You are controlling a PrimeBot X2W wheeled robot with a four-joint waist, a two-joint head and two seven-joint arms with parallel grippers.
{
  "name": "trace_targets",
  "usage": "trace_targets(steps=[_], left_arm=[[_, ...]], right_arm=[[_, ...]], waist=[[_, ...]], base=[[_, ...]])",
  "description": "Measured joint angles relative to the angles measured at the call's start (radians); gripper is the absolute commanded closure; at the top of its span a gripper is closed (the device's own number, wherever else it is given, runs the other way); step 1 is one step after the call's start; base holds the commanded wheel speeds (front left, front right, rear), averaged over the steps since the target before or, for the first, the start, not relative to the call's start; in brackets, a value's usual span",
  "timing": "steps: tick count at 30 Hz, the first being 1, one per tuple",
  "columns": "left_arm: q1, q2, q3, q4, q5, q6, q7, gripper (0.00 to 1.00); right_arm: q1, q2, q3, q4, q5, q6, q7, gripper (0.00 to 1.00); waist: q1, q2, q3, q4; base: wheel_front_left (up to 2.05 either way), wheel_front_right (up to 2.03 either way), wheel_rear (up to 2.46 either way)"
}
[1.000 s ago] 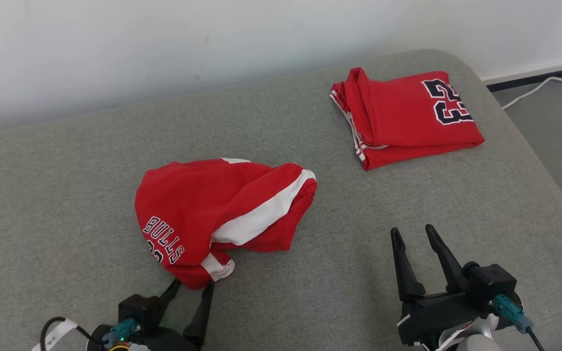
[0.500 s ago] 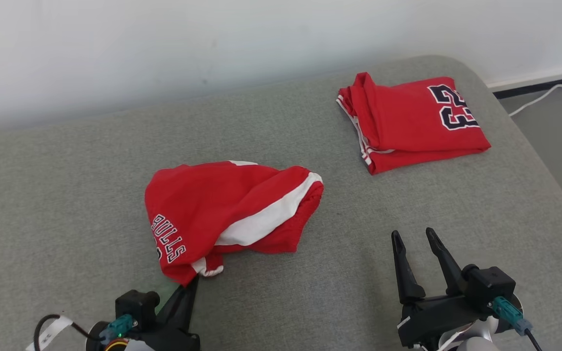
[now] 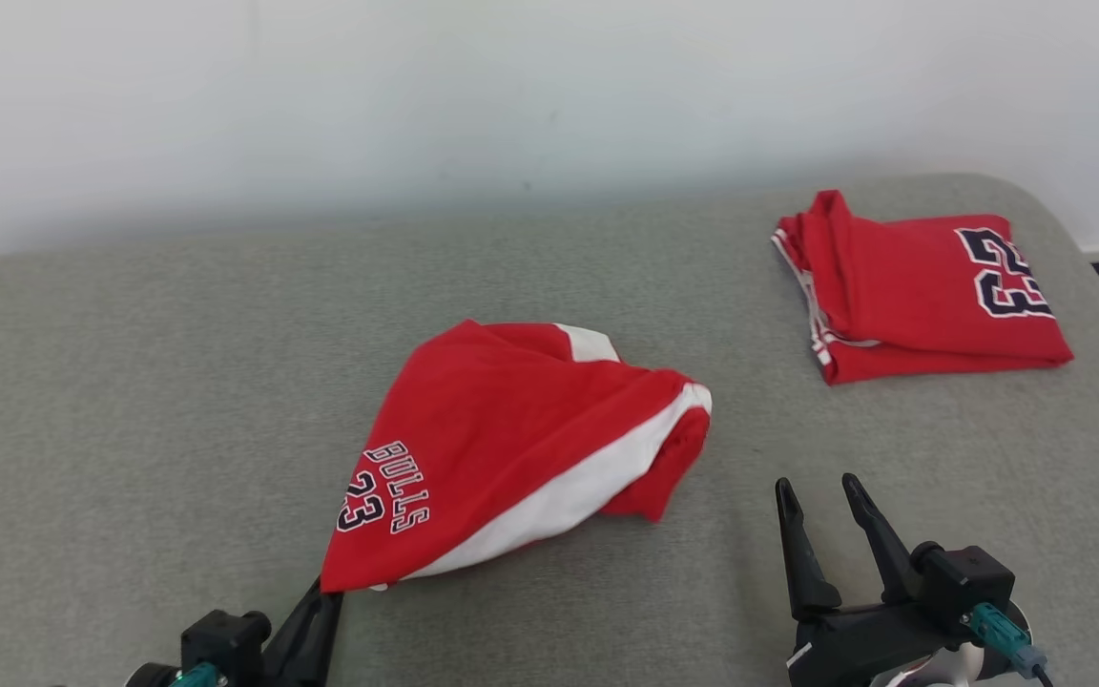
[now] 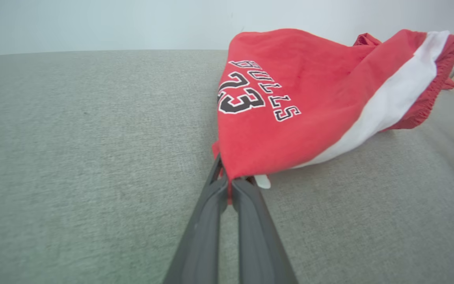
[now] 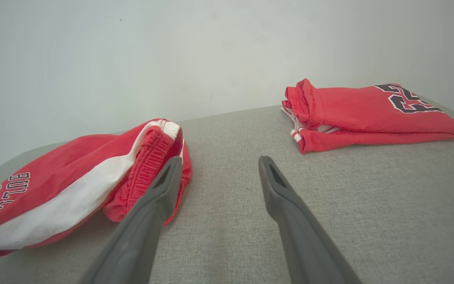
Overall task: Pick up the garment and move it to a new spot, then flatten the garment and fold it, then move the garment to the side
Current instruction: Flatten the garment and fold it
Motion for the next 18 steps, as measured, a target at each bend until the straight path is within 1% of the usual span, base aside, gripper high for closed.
trace_targets(steps=[8, 10, 14, 18], left_arm=[[0.061, 0.075, 0.016, -0.127, 0.01, 0.023, 0.063, 1.0], [0.088, 0.097, 0.027, -0.174, 0.009, 0.036, 0.084, 1.0], [0.128, 0.114, 0.039, -0.209, 0.004, 0.054, 0.106, 1.0], [0.153, 0.112, 0.03, -0.207, -0.002, 0.055, 0.107, 1.0]], right_arm=[[0.004, 0.002, -0.001, 0.005, 0.003, 0.0, 0.0, 0.0], [0.005, 0.004, -0.002, 0.007, 0.002, 0.0, 0.0, 0.0], [0.005, 0.006, 0.0, 0.012, 0.001, 0.0, 0.0, 0.0], [0.005, 0.006, 0.003, 0.016, 0.001, 0.0, 0.0, 0.0]], waist=[[0.0, 0.0, -0.021, 0.085], [0.0, -0.0001, -0.025, 0.108], [0.0, 0.0, -0.028, 0.127], [0.0, 0.0, -0.03, 0.131]], base=[[0.0, 0.0, 0.0], [0.0, 0.0, 0.0], [0.0, 0.0, 0.0], [0.0, 0.0, 0.0]])
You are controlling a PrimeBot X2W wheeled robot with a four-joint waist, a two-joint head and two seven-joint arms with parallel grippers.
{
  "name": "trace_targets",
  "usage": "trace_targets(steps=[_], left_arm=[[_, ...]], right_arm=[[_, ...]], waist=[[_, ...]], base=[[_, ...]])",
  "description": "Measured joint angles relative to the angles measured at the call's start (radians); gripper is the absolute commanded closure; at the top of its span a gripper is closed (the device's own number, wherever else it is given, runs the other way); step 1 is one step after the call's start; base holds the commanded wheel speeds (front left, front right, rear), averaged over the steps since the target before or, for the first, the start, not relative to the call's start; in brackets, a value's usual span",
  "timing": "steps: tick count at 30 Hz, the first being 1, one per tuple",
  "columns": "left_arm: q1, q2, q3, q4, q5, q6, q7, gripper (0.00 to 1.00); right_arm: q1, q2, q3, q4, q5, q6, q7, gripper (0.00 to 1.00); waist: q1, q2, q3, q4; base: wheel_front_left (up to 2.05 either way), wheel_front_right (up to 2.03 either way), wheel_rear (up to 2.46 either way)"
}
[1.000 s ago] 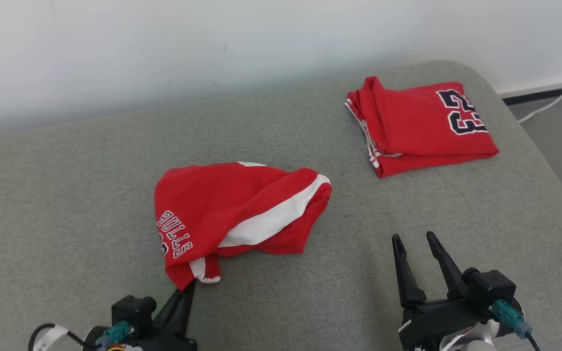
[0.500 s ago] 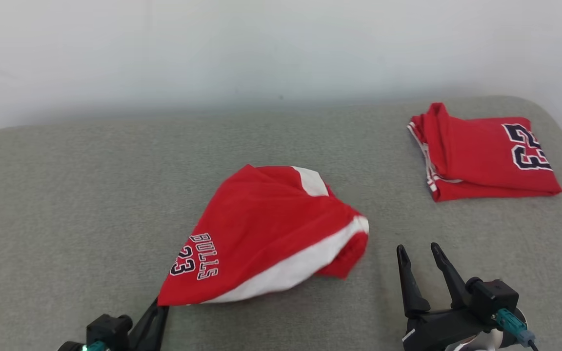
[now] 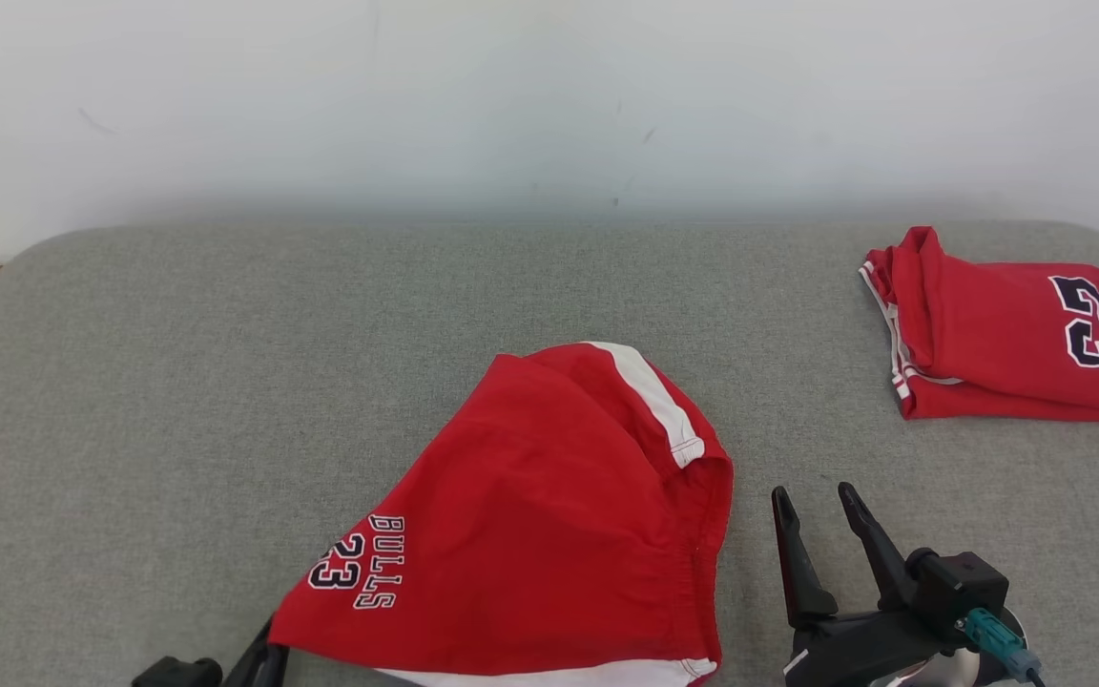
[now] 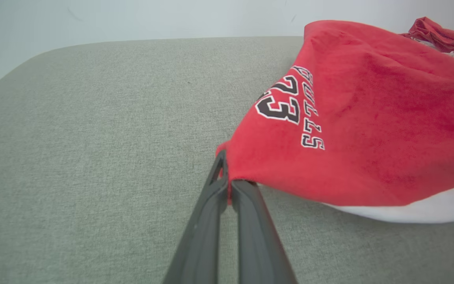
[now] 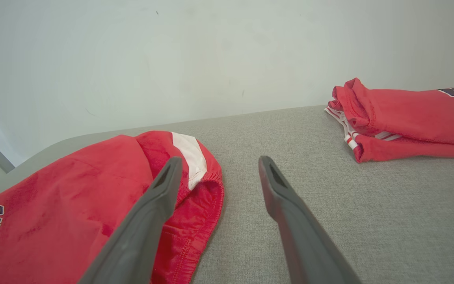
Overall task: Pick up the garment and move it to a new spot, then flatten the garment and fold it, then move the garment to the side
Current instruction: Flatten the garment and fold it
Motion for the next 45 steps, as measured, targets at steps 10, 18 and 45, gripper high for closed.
trace_targets(steps=[10, 18, 45], left_arm=[[0.006, -0.018, -0.012, 0.031, -0.013, 0.001, -0.027, 0.0], [0.052, -0.032, -0.003, 0.003, -0.044, 0.013, -0.055, 0.0], [0.131, -0.124, 0.144, -0.173, -0.032, 0.081, -0.111, 0.0]], right_arm=[[0.0, -0.006, -0.011, 0.006, 0.0, 0.0, 0.0, 0.0], [0.003, -0.006, -0.017, 0.004, 0.0, 0.0, 0.0, 0.0], [0.005, -0.053, 0.107, 0.048, 0.141, 0.0, 0.086, 0.0]], waist=[[0.0, -0.0001, -0.005, 0.009], [0.0, 0.0, -0.014, 0.036], [0.0001, 0.0, -0.039, 0.045]], base=[[0.0, 0.0, 0.0], [0.0, 0.0, 0.0], [0.0, 0.0, 0.0]])
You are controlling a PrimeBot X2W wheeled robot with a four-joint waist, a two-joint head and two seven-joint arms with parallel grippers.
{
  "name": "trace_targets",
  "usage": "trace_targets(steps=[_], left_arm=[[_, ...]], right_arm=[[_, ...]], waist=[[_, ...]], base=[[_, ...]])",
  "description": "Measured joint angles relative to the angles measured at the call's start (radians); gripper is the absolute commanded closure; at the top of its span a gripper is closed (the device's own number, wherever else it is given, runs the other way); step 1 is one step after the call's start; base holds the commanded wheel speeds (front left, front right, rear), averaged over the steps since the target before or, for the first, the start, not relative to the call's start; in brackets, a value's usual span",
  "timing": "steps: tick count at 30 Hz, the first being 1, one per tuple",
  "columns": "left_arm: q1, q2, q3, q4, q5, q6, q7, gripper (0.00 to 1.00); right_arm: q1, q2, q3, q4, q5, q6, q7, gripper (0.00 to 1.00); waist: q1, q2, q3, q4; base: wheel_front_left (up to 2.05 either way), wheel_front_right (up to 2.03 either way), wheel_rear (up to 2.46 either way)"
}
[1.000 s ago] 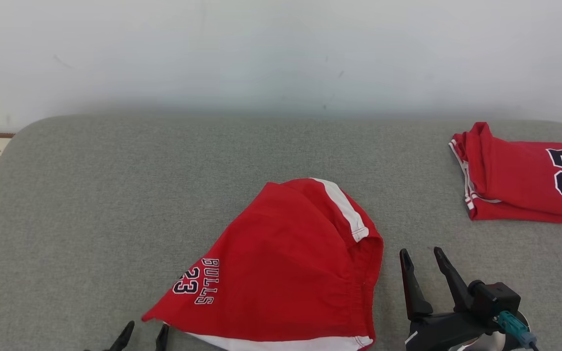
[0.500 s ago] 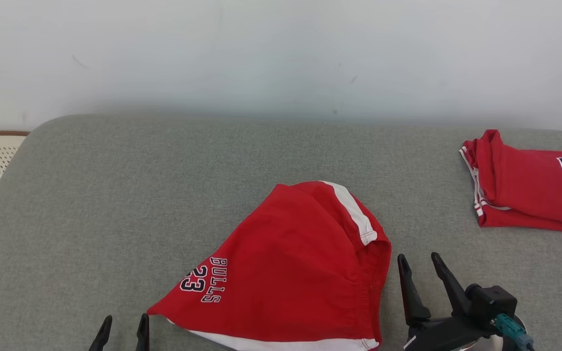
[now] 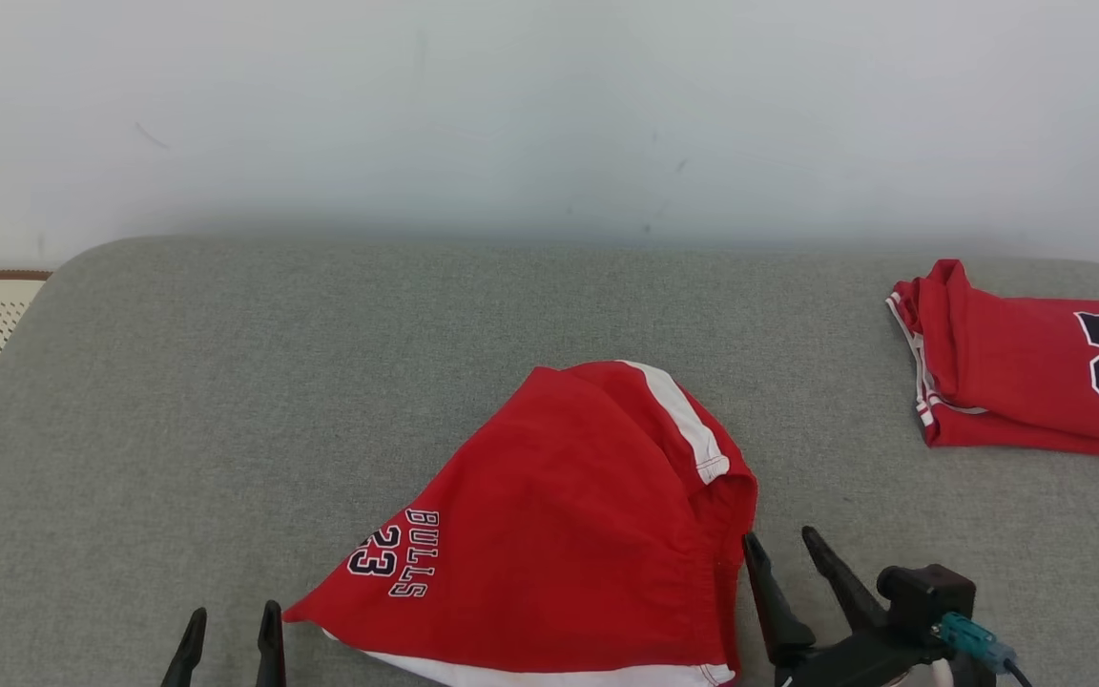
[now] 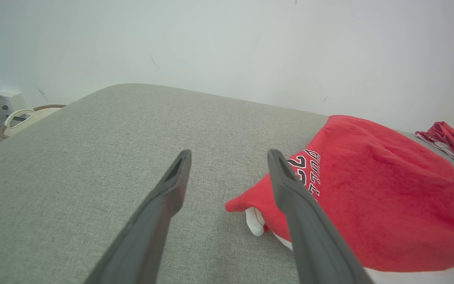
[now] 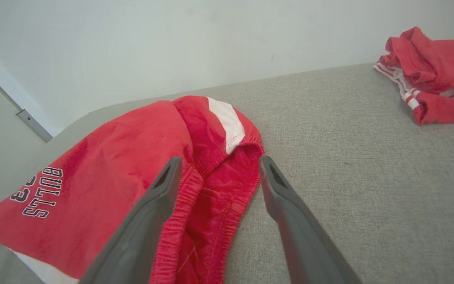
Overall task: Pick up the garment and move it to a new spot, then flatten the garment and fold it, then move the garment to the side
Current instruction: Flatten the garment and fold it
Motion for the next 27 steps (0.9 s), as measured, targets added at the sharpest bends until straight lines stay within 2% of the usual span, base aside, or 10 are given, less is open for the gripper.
trace_targets(steps=[11, 23, 24, 25, 26, 27], left_arm=[[0.0, -0.02, 0.013, -0.001, 0.013, -0.018, 0.0, 0.0], [-0.018, -0.038, 0.016, 0.021, 0.028, -0.051, 0.0, 0.0], [-0.02, -0.039, 0.018, 0.023, 0.029, -0.053, 0.0, 0.0], [-0.021, -0.04, 0.02, 0.025, 0.03, -0.053, 0.0, 0.0], [-0.021, -0.042, 0.023, 0.026, 0.031, -0.054, 0.0, 0.0], [-0.021, -0.043, 0.025, 0.027, 0.031, -0.055, 0.0, 0.0]], right_arm=[[-0.021, -0.045, 0.101, 0.004, 0.127, 0.0, 0.089, 0.0], [-0.136, -0.06, 0.179, 0.159, 0.184, 0.0, 0.124, 0.0], [-0.141, -0.056, 0.183, 0.17, 0.19, 0.0, 0.121, 0.18], [-0.148, -0.053, 0.189, 0.185, 0.194, 0.0, 0.12, 0.45], [-0.157, -0.051, 0.195, 0.197, 0.194, 0.0, 0.119, 0.84], [-0.167, -0.051, 0.203, 0.208, 0.193, 0.0, 0.116, 0.84]], waist=[[0.0, 0.0, 0.003, 0.016], [0.0, 0.0, 0.025, 0.061], [0.0, 0.0, 0.027, 0.065], [0.0, 0.0, 0.029, 0.068], [0.0, 0.0, 0.03, 0.071], [0.0, 0.0, 0.032, 0.073]], base=[[0.0, 0.0, 0.0], [0.0, 0.0, 0.0], [0.0, 0.0, 0.0], [0.0, 0.0, 0.0], [0.0, 0.0, 0.0], [0.0, 0.0, 0.0]])
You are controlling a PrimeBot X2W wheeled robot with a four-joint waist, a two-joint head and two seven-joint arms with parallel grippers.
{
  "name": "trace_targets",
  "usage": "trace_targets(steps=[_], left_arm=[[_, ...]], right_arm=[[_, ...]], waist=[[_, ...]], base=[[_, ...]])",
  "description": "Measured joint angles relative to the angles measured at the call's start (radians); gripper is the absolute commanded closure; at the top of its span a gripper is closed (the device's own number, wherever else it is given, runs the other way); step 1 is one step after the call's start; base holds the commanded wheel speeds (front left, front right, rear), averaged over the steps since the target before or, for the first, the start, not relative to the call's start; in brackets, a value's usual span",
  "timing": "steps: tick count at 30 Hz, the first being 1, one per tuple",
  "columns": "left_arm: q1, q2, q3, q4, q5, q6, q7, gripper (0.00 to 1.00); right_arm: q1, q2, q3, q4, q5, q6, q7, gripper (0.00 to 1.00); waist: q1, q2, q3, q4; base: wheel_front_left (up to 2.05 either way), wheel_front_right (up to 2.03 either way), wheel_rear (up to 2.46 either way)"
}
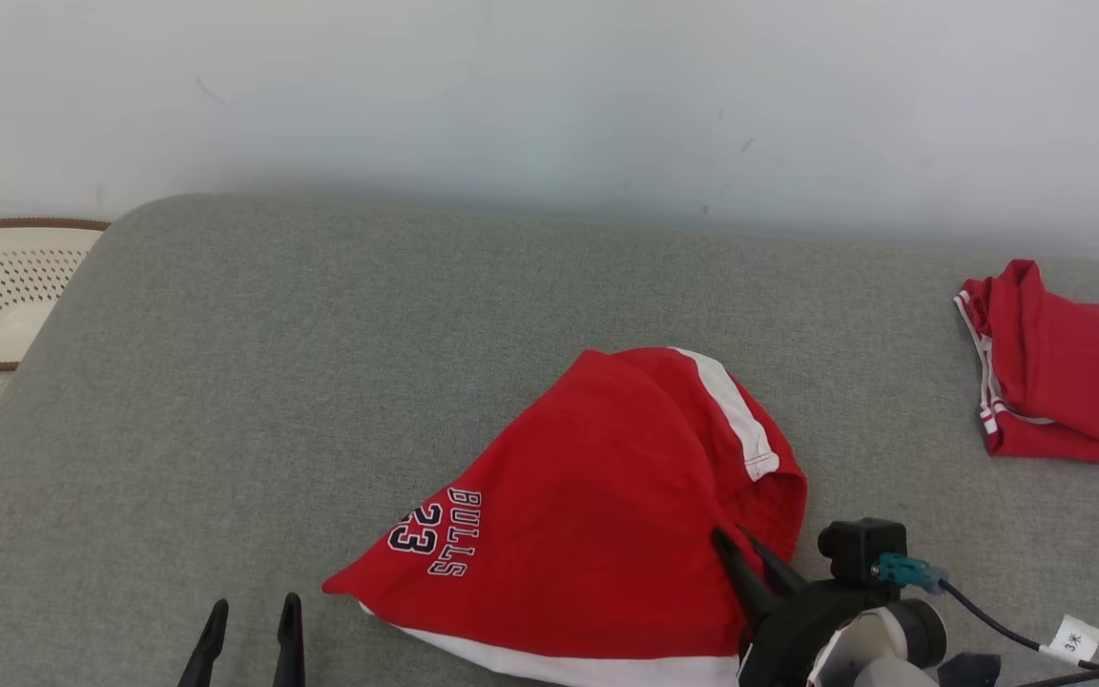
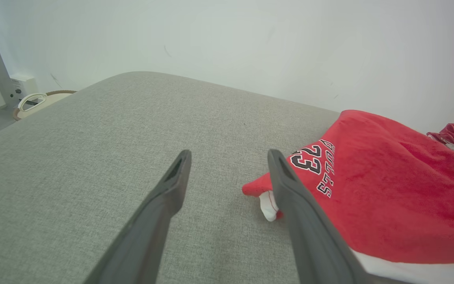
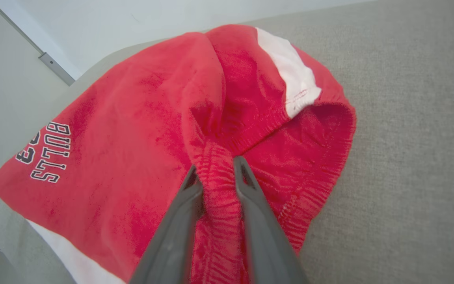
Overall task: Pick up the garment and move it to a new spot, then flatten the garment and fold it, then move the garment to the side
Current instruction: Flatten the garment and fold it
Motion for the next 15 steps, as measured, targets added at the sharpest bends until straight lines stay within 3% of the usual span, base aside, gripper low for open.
trace_targets(steps=[1, 8, 15], left_arm=[[-0.001, -0.001, 0.002, 0.002, 0.0, -0.004, 0.0, 0.0], [-0.006, -0.009, 0.014, 0.009, 0.004, -0.008, 0.0, 0.0], [-0.009, -0.013, 0.018, 0.015, 0.006, -0.015, 0.0, 0.0]], right_arm=[[-0.009, 0.001, 0.003, 0.005, 0.0, 0.0, -0.013, 1.0], [-0.102, 0.005, -0.012, 0.066, -0.012, 0.0, -0.102, 1.0], [-0.209, -0.001, -0.028, 0.128, -0.018, 0.0, -0.114, 1.0]], waist=[[0.0, 0.0, 0.002, 0.002], [0.0, 0.0, 0.004, 0.008], [0.0, 0.0, 0.004, 0.006]], base=[[0.0, 0.0, 0.0], [0.0, 0.0, 0.0], [0.0, 0.0, 0.0]])
